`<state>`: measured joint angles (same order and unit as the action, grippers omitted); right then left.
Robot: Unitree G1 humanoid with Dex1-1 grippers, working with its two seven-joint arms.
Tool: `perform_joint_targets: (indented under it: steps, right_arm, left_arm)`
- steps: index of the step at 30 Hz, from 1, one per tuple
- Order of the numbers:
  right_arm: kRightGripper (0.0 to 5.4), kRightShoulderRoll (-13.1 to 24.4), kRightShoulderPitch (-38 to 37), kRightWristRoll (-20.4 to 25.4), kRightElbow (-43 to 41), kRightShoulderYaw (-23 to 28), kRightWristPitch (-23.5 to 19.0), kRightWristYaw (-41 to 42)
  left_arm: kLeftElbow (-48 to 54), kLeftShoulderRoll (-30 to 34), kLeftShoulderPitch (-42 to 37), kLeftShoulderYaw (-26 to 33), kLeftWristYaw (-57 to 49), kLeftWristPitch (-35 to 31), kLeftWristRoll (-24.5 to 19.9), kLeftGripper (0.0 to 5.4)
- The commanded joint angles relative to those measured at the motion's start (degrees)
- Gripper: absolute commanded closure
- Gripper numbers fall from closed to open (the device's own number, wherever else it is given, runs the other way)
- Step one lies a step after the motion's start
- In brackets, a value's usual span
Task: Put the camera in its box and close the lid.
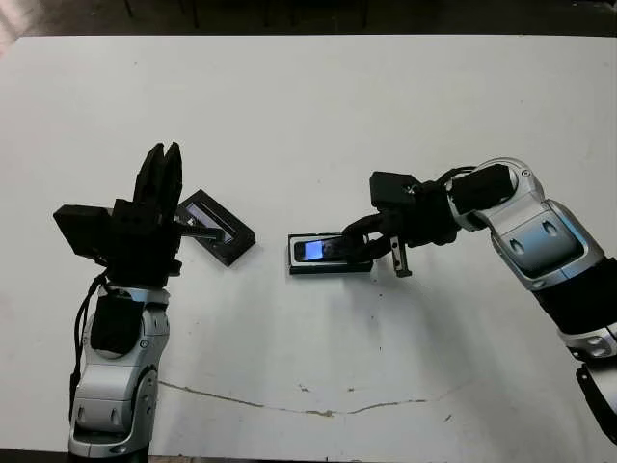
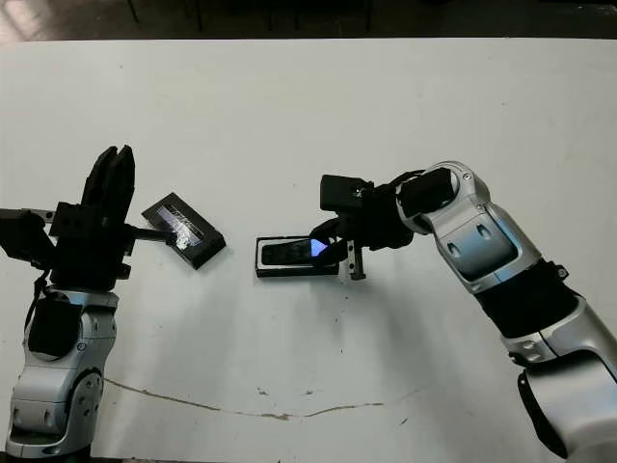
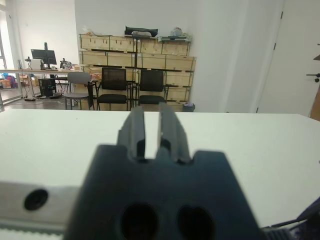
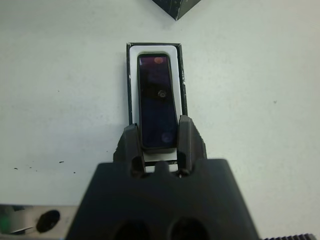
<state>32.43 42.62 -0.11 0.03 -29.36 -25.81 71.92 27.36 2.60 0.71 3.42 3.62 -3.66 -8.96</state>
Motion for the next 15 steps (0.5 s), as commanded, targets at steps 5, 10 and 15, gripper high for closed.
perform_joint_targets:
  steps: [5, 10, 15]
  right_arm:
    - [5.40, -1.38, -1.05, 1.28, -0.05, -0.67, -3.10, 1.07]
    - [4.66, -1.19, -0.42, 4.55, 0.39, 3.02, -5.40, 1.40]
    - [3.53, -0.28, -0.53, 7.42, 0.58, 7.05, -0.83, 1.27]
  left_arm:
    - [-0.40, 0.26, 1.16, 0.33, -0.04, -0.23, 0.12, 5.40]
    - [-0.80, 0.39, 0.80, 0.46, 0.20, -0.13, -0.11, 5.40]
    - [-0.98, 0.52, 0.36, 0.38, 0.05, -0.38, 0.30, 5.40]
